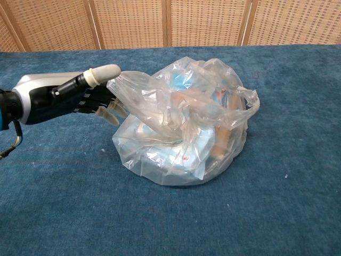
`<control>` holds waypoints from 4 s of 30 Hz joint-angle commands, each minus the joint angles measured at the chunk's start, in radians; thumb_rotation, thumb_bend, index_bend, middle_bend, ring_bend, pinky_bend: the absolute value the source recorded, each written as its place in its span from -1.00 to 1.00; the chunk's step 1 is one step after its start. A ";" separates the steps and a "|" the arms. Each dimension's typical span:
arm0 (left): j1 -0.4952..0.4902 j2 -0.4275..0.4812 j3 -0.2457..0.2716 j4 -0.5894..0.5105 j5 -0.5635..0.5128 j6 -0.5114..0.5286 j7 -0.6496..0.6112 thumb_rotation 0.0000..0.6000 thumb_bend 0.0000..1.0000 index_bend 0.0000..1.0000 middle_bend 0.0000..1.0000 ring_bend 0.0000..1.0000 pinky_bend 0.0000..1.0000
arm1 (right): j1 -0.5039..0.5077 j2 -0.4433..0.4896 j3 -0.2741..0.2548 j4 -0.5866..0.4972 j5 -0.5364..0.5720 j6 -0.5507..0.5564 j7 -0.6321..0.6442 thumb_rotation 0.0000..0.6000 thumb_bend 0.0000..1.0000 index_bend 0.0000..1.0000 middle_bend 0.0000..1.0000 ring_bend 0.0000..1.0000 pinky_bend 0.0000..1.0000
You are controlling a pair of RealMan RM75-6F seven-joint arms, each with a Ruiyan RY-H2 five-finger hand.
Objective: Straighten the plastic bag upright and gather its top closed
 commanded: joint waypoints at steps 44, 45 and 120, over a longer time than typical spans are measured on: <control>-0.057 0.039 -0.045 0.088 0.222 -0.038 -0.714 -1.00 -0.88 -0.58 -0.53 -0.61 -0.57 | -0.031 0.019 0.003 -0.028 -0.022 0.033 0.001 1.00 -0.67 -0.55 -0.51 -0.62 -0.76; -0.065 0.038 -0.045 0.091 0.216 -0.041 -0.713 -1.00 -0.88 -0.58 -0.53 -0.61 -0.57 | -0.030 0.019 0.002 -0.029 -0.023 0.032 0.000 1.00 -0.67 -0.55 -0.51 -0.62 -0.76; 0.120 -0.438 -0.975 0.365 -0.740 -1.088 -0.637 -1.00 -0.75 -0.29 0.13 0.55 0.80 | -0.045 0.017 0.001 -0.036 -0.085 0.074 0.040 0.99 -0.67 -0.55 -0.51 -0.64 -0.75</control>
